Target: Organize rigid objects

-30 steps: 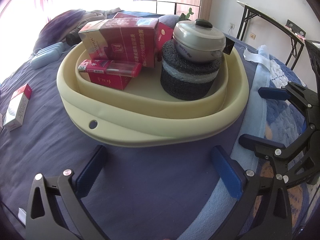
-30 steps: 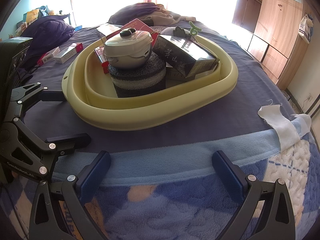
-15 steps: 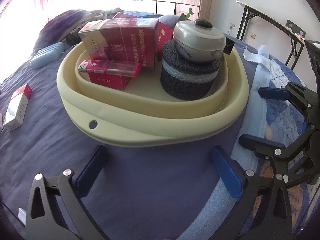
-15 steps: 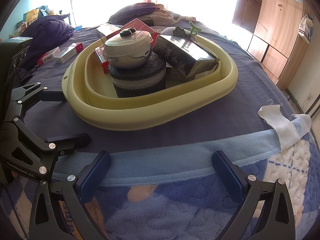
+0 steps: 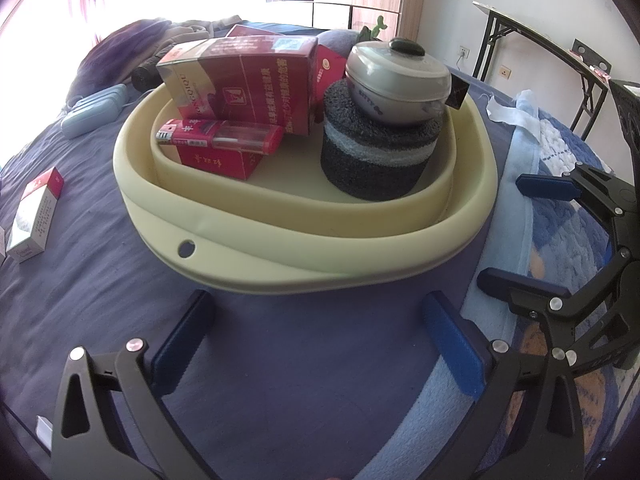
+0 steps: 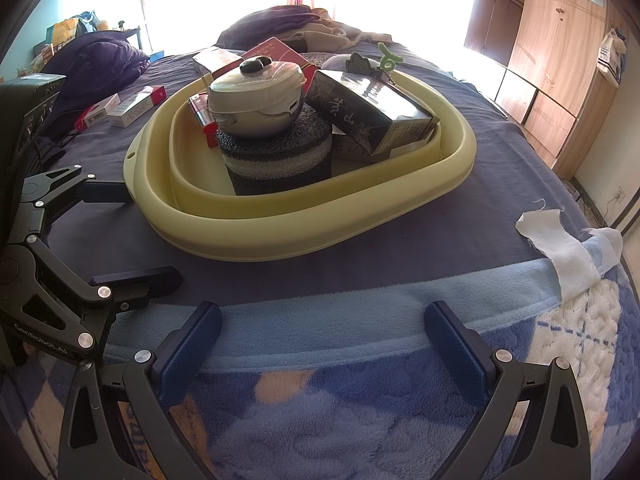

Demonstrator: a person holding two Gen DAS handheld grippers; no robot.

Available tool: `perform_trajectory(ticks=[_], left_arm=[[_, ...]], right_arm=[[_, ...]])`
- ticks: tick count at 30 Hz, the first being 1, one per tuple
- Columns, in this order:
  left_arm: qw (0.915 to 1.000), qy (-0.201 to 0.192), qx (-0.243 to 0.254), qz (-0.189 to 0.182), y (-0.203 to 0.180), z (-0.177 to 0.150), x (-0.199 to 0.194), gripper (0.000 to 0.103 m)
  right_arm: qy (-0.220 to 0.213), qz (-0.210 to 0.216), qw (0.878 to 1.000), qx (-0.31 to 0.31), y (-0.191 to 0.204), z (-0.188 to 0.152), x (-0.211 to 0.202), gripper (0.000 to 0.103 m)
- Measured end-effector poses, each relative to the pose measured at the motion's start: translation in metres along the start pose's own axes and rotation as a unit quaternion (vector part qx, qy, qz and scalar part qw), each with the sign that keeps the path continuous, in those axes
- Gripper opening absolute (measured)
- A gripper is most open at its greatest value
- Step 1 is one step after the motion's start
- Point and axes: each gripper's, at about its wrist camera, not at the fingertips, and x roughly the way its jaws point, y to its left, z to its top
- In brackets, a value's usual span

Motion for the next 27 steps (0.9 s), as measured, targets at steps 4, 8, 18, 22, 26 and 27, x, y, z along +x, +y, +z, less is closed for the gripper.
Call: perform_trajectory(ticks=[4,8,18,22,26,27], left_arm=[[1.0000,0.000,0.000,0.000,0.0001,-0.0002,0.0001,0.103],[1.0000,0.000,0.000,0.000,0.0000,-0.0001,-0.0002,0.103],[1.0000,0.000,0.000,0.000,0.0003,-0.0001,-0.0002,0.103],[1.0000,0.000,0.000,0.000,0.0000,0.0000,-0.0001,0.103],[1.0000,0.000,0.000,0.000,0.0010,-0.0007,-0.0005,0.103],[1.0000,0.000,0.000,0.000,0.0004,-0.0005,-0.0003,0.103]], right_arm=[[0.001,0.001,1.000,0.001,0.0004,0.0000,-0.0003,0.103],[0.001,0.001,1.000,0.001,0.0005,0.0003,-0.0008,0.103],[0.001,0.001,1.000,0.001,0.0010,0.0007,-0.0011,0.103],[0.000,0.000,1.000,0.001,0.0007,0.0004,-0.0008,0.103],[0.001,0.001,1.000,0.001,0.0007,0.0003,-0.0006,0.103],[0.001,0.000,1.000,0.001,0.0008,0.0004,-0.0007,0.103]])
